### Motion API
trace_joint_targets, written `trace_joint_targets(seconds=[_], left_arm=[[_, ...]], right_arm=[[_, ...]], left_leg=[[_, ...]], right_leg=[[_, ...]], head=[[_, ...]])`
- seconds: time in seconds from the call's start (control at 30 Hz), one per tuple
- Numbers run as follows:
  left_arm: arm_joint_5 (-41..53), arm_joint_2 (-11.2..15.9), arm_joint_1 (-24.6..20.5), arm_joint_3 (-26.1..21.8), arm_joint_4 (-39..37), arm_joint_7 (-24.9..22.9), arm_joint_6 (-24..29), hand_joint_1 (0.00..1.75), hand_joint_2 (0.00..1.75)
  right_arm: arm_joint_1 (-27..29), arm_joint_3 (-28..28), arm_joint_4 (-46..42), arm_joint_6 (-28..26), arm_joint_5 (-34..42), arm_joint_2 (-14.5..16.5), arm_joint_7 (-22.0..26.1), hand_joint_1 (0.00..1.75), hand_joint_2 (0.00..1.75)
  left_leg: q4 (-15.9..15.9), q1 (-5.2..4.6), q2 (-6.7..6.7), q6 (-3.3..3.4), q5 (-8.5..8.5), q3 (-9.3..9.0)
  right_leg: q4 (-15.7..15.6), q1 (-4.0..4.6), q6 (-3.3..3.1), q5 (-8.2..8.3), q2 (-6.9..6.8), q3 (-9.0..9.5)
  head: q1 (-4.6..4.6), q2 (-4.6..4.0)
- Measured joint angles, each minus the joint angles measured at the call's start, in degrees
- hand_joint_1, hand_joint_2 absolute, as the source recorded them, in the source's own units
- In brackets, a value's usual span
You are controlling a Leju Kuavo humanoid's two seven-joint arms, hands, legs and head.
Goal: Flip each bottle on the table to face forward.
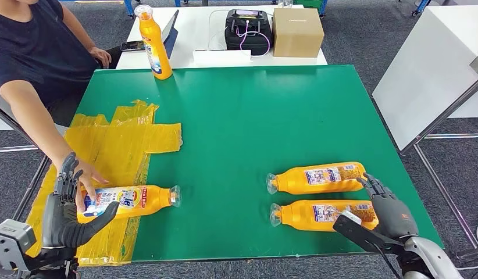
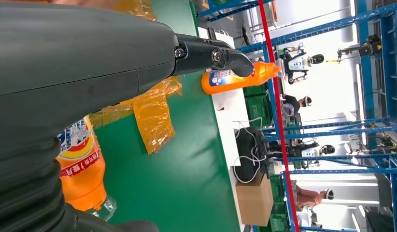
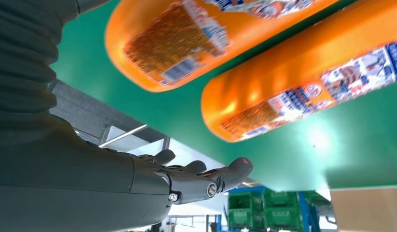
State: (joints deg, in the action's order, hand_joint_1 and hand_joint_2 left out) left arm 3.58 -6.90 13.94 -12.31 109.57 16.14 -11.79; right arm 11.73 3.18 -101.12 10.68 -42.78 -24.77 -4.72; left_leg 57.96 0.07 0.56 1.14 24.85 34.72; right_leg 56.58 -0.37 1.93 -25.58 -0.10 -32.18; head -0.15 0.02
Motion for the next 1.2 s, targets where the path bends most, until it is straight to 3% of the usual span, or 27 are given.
trace_joint_targets(seconds=[0.53, 0.57, 0.67, 0.7, 0.93, 1.2], left_arm=[[-1.85, 0.02, 0.09, -3.97, -0.02, 0.53, -2.47, 0.0, 1.75], [-1.87, 0.02, 0.09, -4.13, -0.02, 0.62, -2.7, 0.0, 1.75], [-1.78, -0.02, 0.1, -4.33, -0.05, 1.2, -3.02, 0.0, 1.75], [-1.7, -0.05, 0.1, -4.34, -0.09, 1.49, -3.05, 0.0, 1.75], [-1.52, -0.18, 0.11, -4.34, -0.96, 2.54, -3.13, 0.0, 1.75], [-2.34, -0.12, -0.43, -4.34, -1.38, 1.32, -2.03, 0.0, 1.75]], right_arm=[[-4.89, 10.47, 9.83, 1.55, -1.93, -0.32, -0.98, 0.0, 1.75], [-5.04, 11.24, 10.32, 1.93, -1.92, -0.62, -1.28, 0.16, 1.75], [-5.25, 13.67, 11.39, 3.33, -1.92, -2.44, -2.43, 1.47, 1.75], [-5.26, 14.65, 11.71, 3.72, -1.98, -3.34, -2.83, 1.75, 1.75], [-6.23, 20.93, 13.4, 3.67, -2.01, -8.21, -4.19, 1.75, 1.75], [-9.03, 25.18, 14.98, 3.55, -0.41, -8.8, -7.24, 1.75, 1.75]], left_leg=[[0.0, 0.0, 0.01, 0.0, 0.01, -0.01], [0.0, 0.0, 0.02, 0.0, 0.01, -0.02], [0.0, 0.0, 0.03, 0.0, 0.01, -0.09], [0.0, 0.0, 0.02, 0.0, 0.01, -0.12], [-0.01, 0.06, 0.01, 0.1, 0.39, -0.88], [-0.02, 0.15, -0.15, 0.04, 0.57, -1.48]], right_leg=[[0.0, 0.03, 0.0, 0.0, -0.01, 0.0], [0.0, 0.03, 0.0, 0.0, -0.01, 0.01], [-0.01, 0.03, 0.0, 0.0, -0.02, 0.05], [-0.01, 0.03, 0.0, -0.01, -0.02, 0.07], [-0.27, 0.12, 0.11, -0.27, 0.0, 0.29], [-0.39, 0.19, 0.18, -0.35, 0.11, 0.9]], head=[[0.0, 0.0], [0.0, 0.0], [0.01, 0.0], [0.01, 0.0], [0.02, 0.0], [0.02, 0.0]])
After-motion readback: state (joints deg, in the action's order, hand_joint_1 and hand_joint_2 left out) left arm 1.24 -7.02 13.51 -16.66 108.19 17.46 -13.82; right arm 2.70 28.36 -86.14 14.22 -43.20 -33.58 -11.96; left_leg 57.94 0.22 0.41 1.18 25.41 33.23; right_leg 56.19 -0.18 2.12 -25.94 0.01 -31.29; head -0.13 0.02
